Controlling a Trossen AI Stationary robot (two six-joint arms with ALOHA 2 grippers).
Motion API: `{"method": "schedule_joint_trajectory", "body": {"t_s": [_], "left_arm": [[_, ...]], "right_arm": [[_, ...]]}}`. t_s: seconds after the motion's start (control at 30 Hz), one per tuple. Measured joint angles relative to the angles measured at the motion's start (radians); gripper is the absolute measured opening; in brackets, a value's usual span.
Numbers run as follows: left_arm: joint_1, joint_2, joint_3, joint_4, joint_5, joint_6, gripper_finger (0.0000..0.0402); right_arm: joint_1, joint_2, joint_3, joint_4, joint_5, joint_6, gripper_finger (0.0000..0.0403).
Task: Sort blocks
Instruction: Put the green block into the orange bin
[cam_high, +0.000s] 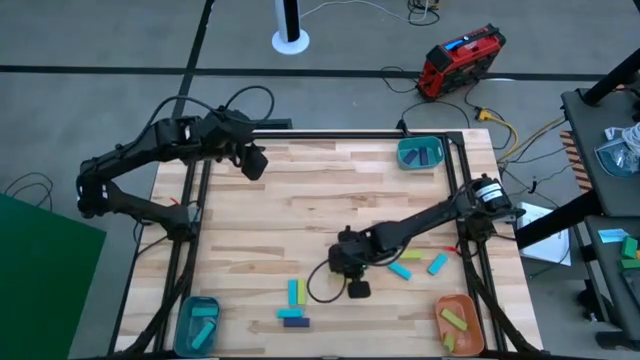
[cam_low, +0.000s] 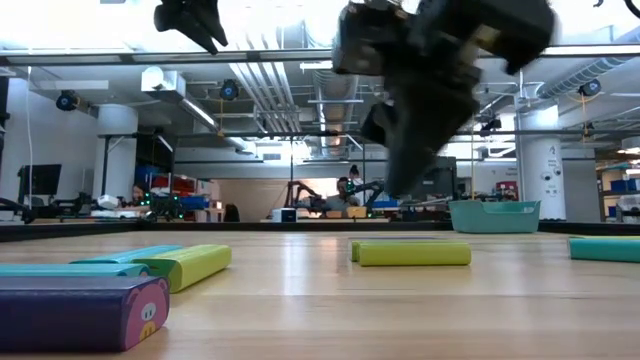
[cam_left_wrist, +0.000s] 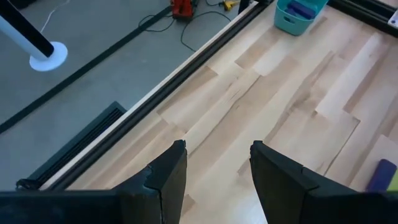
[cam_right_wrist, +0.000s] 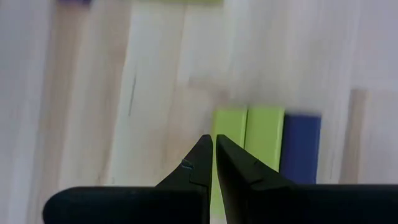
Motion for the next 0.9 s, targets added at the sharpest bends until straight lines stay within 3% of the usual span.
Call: {"method": "schedule_joint_trajectory", "body": {"t_s": [0.23,0.53,0.9], "left_arm": [[0.0,-0.003,0.0,0.0,0.0,0.118,0.0155],[0.0,-0.015,0.0,-0.025,0.022,0.177,0.0155],[0.0,-0.028,0.0,-0.046,0.023,0.186,0.0155]], "right_arm": [[-0.006,0.037,0.048,0.125,0.024,0.106,0.0013],[-0.005,0.124,0.189,0.114,0.052,0.154,0.0013],[0.015,0.2,0.289,-0.247,0.048,0.226,0.0013]]}}
